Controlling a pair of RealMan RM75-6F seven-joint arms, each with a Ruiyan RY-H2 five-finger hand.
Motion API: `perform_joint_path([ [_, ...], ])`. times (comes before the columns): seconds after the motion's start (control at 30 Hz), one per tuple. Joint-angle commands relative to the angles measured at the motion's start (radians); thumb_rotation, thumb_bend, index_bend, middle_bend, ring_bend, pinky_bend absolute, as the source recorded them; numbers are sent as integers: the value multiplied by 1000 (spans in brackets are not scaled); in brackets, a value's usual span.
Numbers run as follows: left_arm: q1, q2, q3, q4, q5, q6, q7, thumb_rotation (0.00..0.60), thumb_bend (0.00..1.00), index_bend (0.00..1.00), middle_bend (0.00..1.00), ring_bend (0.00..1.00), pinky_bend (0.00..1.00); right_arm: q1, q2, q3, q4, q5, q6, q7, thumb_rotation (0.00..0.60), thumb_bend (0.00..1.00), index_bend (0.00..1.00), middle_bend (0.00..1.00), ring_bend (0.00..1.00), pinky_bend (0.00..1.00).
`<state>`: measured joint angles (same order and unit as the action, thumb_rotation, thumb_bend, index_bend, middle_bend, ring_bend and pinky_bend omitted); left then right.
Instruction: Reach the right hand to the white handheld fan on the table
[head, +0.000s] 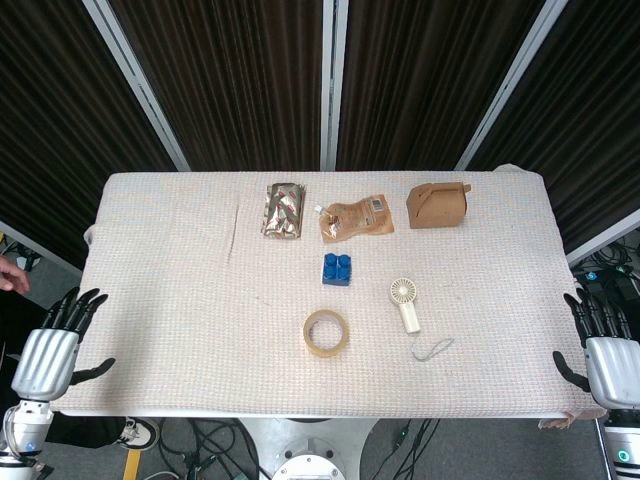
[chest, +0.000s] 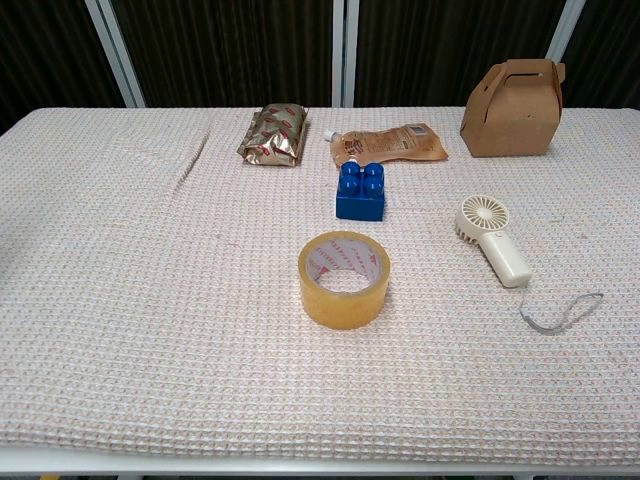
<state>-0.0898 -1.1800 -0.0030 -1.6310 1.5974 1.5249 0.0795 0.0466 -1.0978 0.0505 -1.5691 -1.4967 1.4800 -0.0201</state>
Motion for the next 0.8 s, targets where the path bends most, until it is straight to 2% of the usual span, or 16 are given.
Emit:
perform_joint_path([
  [0.03, 1, 0, 0, 1, 0, 1, -1, 600, 0, 122, 85, 9, 158, 0, 0, 0, 0, 0, -1, 0, 600, 230, 0, 0, 0, 0],
  [0.8, 0, 3, 3, 2, 7, 0, -7, 600, 0, 122, 85, 9, 158, 24, -12, -17, -37, -38, -28, -68, 600, 230, 0, 0, 0, 0],
])
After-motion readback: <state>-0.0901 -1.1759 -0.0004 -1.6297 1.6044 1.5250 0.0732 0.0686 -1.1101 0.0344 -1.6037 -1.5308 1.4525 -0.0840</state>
